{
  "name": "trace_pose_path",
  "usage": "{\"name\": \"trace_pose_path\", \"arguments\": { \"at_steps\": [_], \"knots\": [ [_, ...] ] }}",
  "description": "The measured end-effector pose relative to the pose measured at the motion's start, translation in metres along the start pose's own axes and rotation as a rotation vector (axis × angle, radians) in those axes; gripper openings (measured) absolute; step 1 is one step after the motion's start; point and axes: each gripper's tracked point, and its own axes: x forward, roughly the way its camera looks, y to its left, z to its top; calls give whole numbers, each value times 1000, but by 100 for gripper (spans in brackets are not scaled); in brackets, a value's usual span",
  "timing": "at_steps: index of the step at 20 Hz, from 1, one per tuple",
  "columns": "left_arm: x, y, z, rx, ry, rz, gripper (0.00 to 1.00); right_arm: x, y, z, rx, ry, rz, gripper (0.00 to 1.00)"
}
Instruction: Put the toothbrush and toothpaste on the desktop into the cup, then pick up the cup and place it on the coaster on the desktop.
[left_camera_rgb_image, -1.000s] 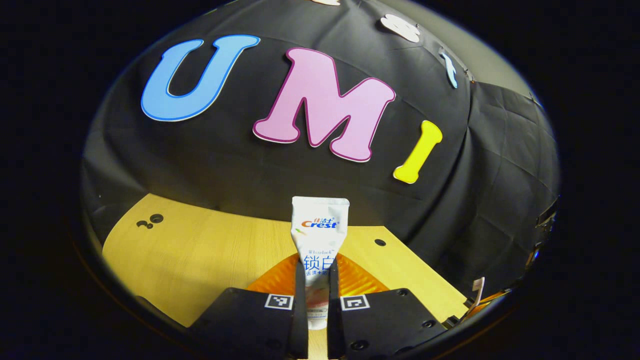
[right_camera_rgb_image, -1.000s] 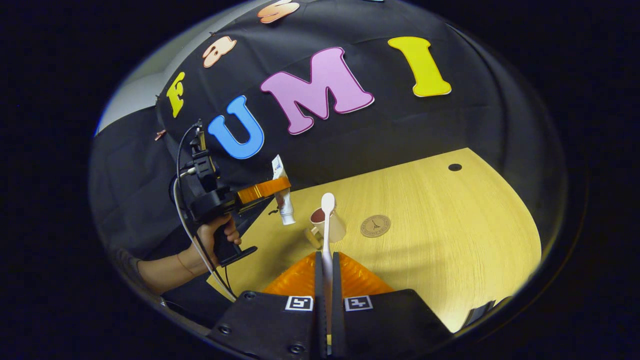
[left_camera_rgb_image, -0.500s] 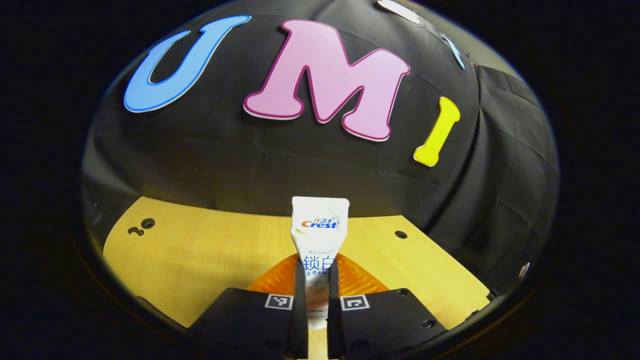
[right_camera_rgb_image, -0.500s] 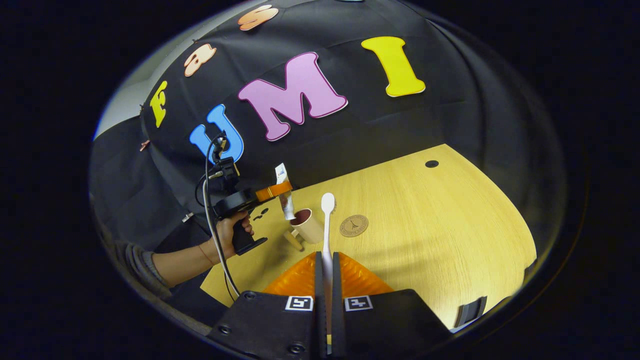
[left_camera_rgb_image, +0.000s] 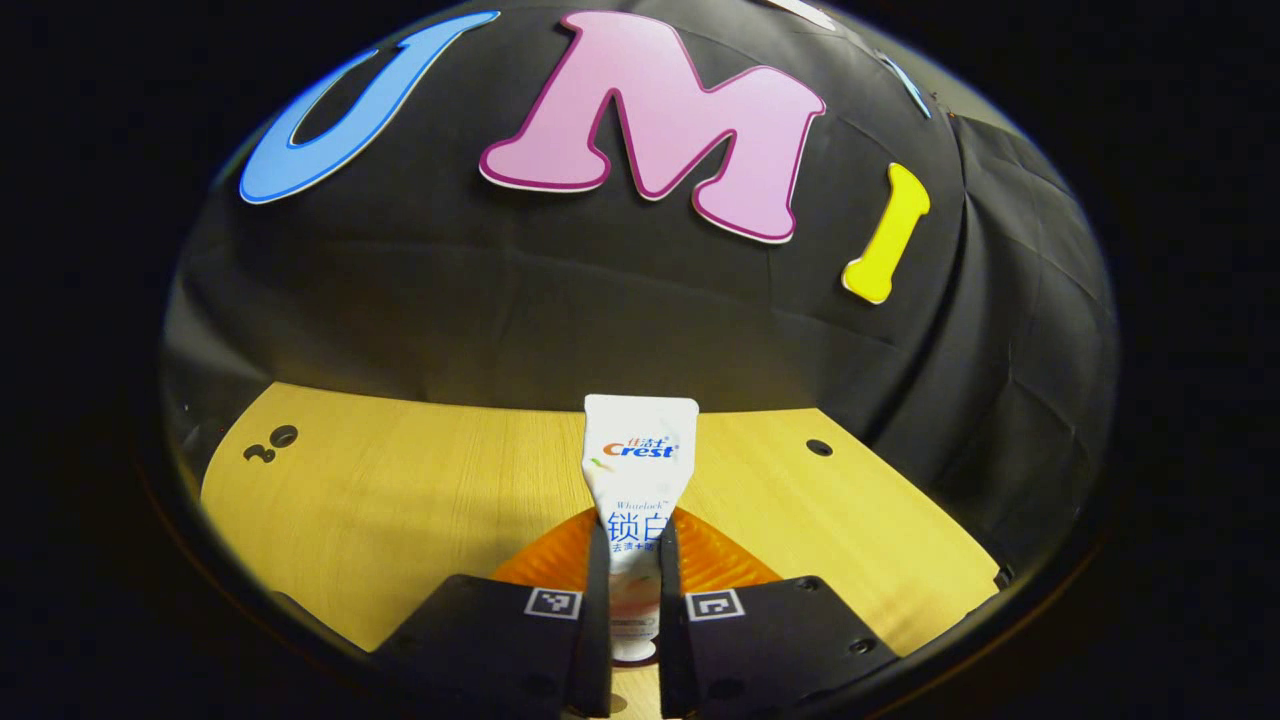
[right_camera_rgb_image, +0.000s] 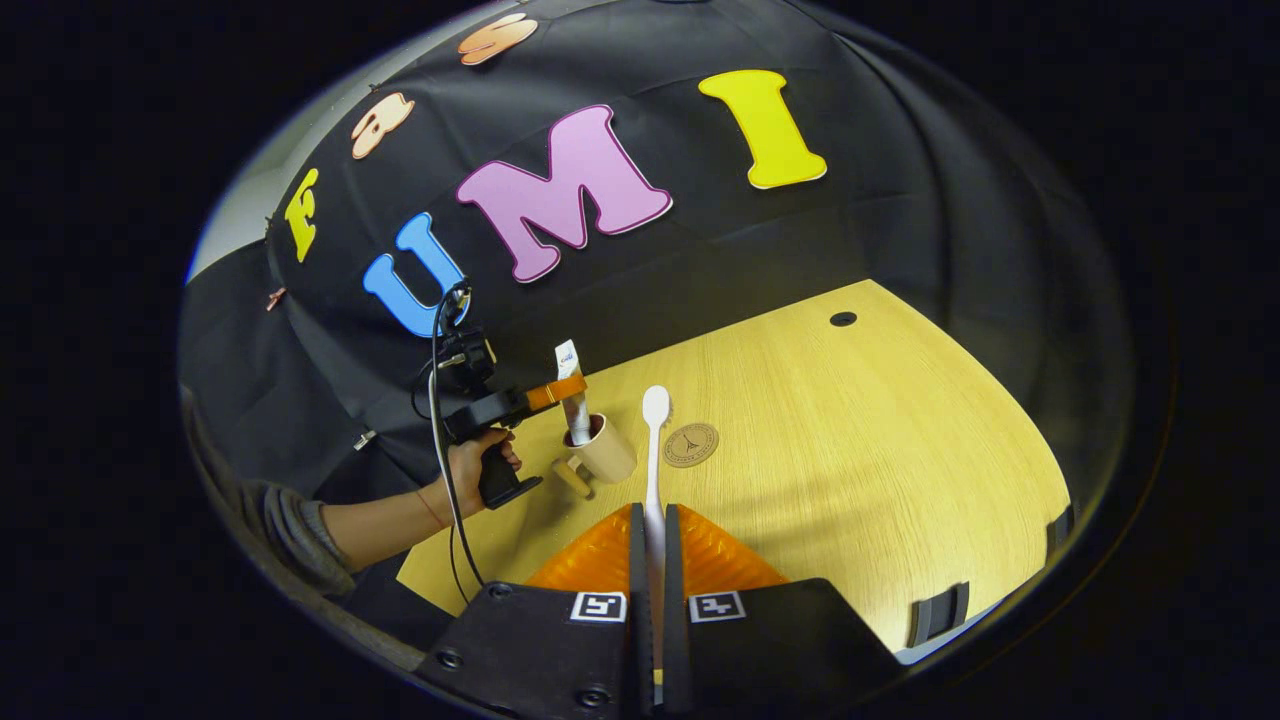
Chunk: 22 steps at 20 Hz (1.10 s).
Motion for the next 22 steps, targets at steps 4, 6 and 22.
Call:
{"name": "trace_pose_path", "arguments": {
  "at_steps": [4, 6, 22],
  "knots": [
    [2, 5, -13, 37, 28, 24, 33, -2, 2, -1, 1, -4, -8, 8],
    [-3, 5, -19, 39, 40, 13, 31, -4, 3, -3, 3, -6, -10, 8],
    [-110, 2, -42, 75, 49, 9, 96, 51, 70, 42, -22, -84, 153, 8]
  ]
}}
